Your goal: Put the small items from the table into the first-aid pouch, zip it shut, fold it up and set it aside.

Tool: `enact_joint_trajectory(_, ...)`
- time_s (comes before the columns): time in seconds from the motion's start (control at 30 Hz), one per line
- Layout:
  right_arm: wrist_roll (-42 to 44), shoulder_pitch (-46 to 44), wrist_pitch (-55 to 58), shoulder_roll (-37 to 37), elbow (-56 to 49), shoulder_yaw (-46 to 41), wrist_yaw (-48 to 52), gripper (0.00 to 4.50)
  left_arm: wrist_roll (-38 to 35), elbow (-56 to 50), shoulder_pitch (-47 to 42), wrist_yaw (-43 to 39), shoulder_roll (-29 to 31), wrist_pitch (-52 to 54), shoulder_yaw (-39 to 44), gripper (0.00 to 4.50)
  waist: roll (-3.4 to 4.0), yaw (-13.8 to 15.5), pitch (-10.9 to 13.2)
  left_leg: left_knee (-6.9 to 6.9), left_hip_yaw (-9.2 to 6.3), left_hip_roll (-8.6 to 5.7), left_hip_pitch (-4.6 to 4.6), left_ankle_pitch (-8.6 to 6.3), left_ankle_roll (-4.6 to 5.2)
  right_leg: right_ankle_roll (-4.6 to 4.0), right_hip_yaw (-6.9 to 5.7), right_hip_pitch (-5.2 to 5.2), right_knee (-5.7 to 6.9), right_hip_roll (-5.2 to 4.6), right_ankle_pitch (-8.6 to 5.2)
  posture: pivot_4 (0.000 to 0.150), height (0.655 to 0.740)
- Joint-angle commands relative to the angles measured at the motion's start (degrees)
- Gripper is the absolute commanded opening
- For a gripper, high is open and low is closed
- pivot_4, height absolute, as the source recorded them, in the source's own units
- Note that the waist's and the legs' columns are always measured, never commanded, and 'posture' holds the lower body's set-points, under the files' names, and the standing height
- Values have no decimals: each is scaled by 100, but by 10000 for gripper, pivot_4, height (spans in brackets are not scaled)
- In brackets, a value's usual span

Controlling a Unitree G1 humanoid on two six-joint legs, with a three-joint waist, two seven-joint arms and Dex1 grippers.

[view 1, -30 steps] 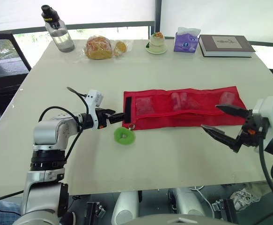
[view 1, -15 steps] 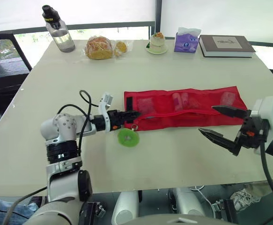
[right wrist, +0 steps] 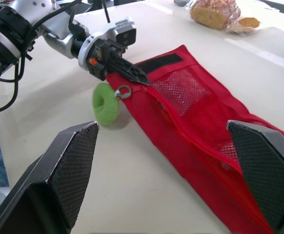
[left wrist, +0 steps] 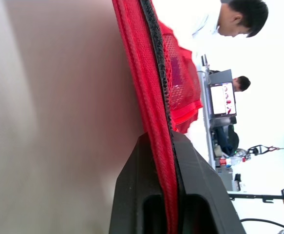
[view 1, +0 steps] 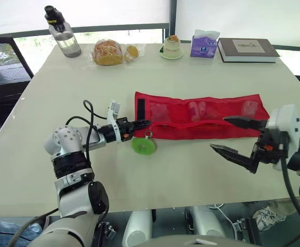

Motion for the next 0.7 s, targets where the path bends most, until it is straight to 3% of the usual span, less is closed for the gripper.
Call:
enact_joint_trajectory(0.03, 10, -342, -84, 31, -55, 320, -174, 45000, -326, -67, -84, 77, 27, 19, 105, 1898, 0, -1, 0, 0, 0, 0, 0, 0, 0, 0, 0, 0, 1, 0, 0, 1500, 7400)
enact_joint_trajectory(0.13, 109, -757, 46, 429, 34, 994, -537, 45000, -391, -2, -110, 176, 3, 19, 135, 1898, 0, -4, 0, -1, -2, 1, 1, 0, 0, 0, 0, 0, 0, 1, 0, 1500, 7400)
enact_joint_trajectory(0.33, -688, -1391, 67, 1245, 546, 2412, -814, 45000, -299, -121, -32, 293, -232, -16, -169, 1898, -5, 17, 0, 0, -1, 0, -4, 1, -1, 0, 0, -4, 1, -2, 1, 1500, 7400)
enact_joint_trajectory(0.7, -2450, -2279, -599, 1854, 2144, 4290, 292, 45000, -71, 210, -32, 446, -758, -527, -776, 1898, -5, 0, -1, 0, 1, -3, -2, 1, -2, 0, 0, -4, 0, -3, 1, 1500, 7400)
